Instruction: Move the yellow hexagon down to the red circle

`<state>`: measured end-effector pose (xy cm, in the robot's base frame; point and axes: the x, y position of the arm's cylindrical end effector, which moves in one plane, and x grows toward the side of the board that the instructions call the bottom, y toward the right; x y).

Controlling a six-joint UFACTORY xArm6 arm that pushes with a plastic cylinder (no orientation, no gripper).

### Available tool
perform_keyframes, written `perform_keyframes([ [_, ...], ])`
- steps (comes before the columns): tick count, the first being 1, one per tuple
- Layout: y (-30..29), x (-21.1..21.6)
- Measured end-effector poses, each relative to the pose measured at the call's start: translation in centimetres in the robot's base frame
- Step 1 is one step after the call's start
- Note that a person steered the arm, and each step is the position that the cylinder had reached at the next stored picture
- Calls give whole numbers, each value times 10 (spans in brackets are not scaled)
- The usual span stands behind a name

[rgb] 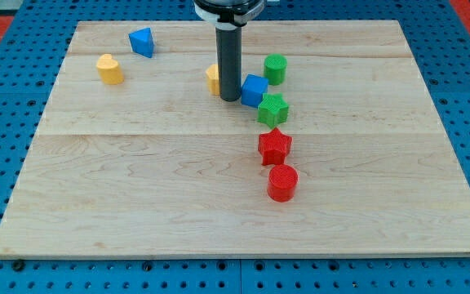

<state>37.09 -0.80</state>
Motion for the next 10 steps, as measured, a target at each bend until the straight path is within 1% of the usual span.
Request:
perform_keyframes([
  [2, 20, 0],
  [3, 15, -12],
  [4, -4, -49],
  [6, -8, -89],
  [7, -19, -87],
  [8, -31, -45],
  [10, -50, -39],
])
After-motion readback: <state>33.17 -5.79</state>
